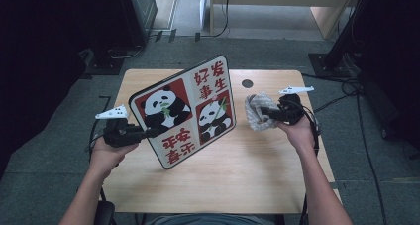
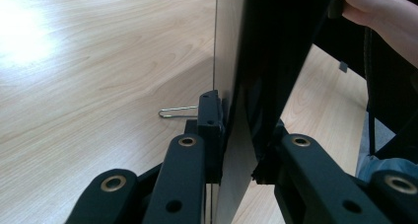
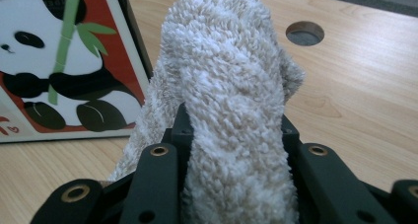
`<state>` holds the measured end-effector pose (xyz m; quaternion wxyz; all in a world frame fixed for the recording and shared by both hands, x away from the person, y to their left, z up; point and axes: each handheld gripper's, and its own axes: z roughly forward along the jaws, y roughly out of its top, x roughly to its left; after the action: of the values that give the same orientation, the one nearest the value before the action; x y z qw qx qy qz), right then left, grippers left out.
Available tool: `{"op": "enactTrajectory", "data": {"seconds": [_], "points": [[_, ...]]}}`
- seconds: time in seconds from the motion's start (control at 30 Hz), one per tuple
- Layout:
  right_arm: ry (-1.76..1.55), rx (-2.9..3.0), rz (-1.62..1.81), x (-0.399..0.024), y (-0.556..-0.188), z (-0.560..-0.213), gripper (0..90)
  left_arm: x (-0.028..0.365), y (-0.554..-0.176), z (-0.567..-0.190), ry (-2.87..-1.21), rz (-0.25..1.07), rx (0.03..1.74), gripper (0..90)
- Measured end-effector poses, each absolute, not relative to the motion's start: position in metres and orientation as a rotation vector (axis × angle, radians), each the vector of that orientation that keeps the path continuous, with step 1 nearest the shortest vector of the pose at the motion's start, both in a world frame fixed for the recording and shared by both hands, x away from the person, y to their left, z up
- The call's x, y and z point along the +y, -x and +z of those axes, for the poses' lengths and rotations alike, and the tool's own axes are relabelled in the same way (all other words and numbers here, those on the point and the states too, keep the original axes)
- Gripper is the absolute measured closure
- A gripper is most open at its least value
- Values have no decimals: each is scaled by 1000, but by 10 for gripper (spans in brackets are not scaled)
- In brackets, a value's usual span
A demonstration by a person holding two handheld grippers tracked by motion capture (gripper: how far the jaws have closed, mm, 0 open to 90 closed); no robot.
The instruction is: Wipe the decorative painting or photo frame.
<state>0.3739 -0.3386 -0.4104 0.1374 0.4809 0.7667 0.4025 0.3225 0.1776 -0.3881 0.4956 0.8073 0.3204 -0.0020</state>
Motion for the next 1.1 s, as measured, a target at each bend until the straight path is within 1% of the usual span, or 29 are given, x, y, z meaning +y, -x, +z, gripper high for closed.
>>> {"op": "enactTrajectory", "data": {"seconds": [0.33,0.57,0.93,1.1], "points": [[-1334,2222,1176,-332,-367,-381,662,175,-319,-387,-1967,-24,761,795],[-1245,2256,1205,-315,-362,-359,659,174,-316,-386,-1974,-21,760,795],[-1186,2283,1247,-303,-364,-341,659,174,-312,-386,-1985,-34,745,794],[-1162,2286,1281,-300,-369,-324,659,175,-311,-386,-1987,-40,737,794]]}}
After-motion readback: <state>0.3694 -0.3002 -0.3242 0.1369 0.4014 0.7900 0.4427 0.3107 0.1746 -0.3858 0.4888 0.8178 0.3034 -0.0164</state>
